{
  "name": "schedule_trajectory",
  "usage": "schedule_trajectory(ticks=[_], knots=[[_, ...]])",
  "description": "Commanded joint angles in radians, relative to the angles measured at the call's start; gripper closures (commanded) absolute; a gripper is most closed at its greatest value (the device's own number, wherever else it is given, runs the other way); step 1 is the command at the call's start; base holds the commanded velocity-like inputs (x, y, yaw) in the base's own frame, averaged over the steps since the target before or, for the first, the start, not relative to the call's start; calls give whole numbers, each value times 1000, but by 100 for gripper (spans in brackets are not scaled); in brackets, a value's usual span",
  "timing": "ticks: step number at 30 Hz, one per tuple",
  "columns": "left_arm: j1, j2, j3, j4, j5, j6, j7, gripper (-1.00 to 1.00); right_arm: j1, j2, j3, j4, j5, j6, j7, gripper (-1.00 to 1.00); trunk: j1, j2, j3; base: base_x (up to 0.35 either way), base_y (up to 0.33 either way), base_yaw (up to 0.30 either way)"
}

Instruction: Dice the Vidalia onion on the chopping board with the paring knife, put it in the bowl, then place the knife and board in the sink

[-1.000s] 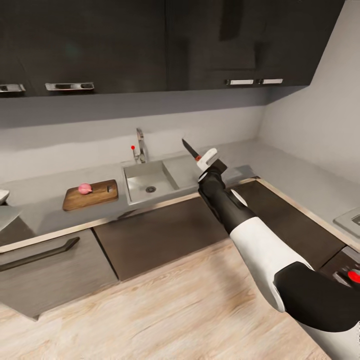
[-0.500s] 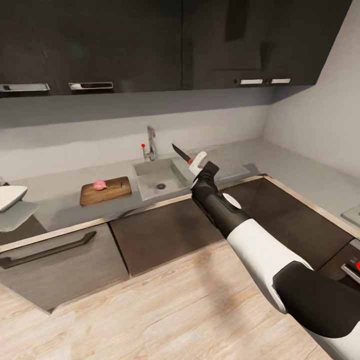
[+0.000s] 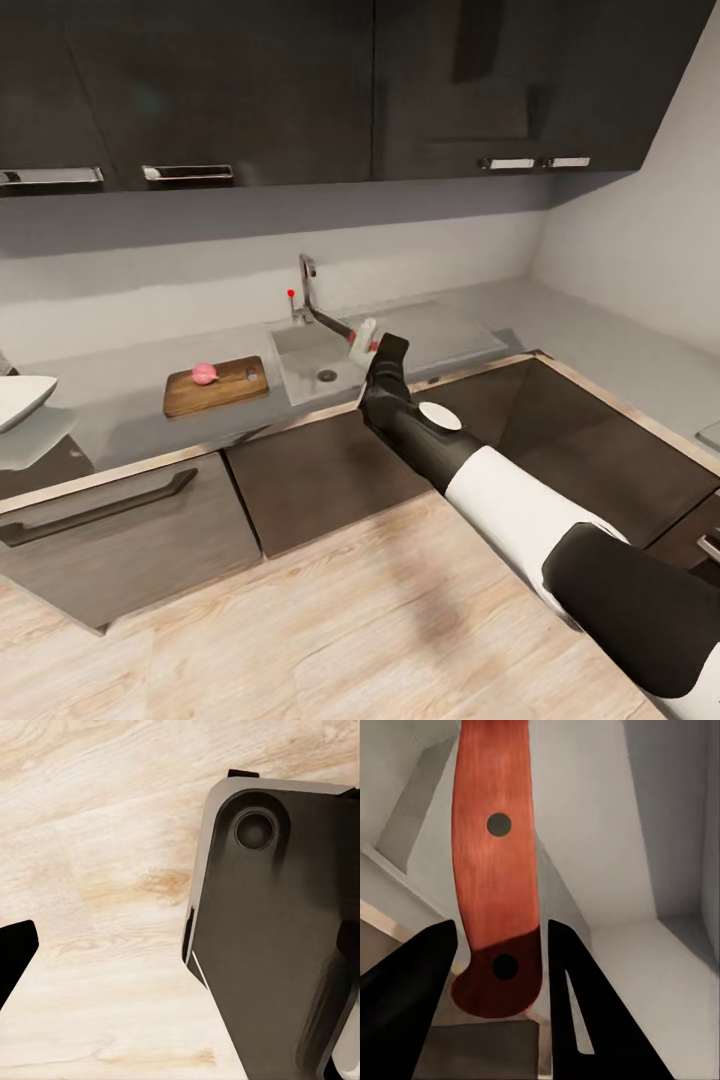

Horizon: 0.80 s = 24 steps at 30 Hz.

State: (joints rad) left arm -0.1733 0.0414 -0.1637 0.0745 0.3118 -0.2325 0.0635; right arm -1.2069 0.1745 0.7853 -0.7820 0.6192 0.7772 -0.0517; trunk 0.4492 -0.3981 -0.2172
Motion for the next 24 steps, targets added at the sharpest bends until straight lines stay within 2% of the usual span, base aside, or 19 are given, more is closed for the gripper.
schedule_trajectory(ticks=[1, 5, 11, 24], knots=[[-2, 0, -8, 4, 6, -7, 1, -100, -1, 0, 15, -5, -16, 9, -7, 100, 1, -2, -2, 100, 0, 0], [-2, 0, -8, 4, 6, -7, 1, -100, 0, 0, 22, -11, -29, 19, -22, 100, 1, -2, -4, 41, 0, 24], [-2, 0, -8, 3, 6, -7, 1, -100, 0, 0, 26, -13, -34, 22, -84, 100, 1, -2, -11, 5, 0, 147], [-2, 0, -8, 4, 6, -7, 1, -100, -1, 0, 28, -13, -37, 13, -90, 100, 1, -2, -28, 0, 0, 174]])
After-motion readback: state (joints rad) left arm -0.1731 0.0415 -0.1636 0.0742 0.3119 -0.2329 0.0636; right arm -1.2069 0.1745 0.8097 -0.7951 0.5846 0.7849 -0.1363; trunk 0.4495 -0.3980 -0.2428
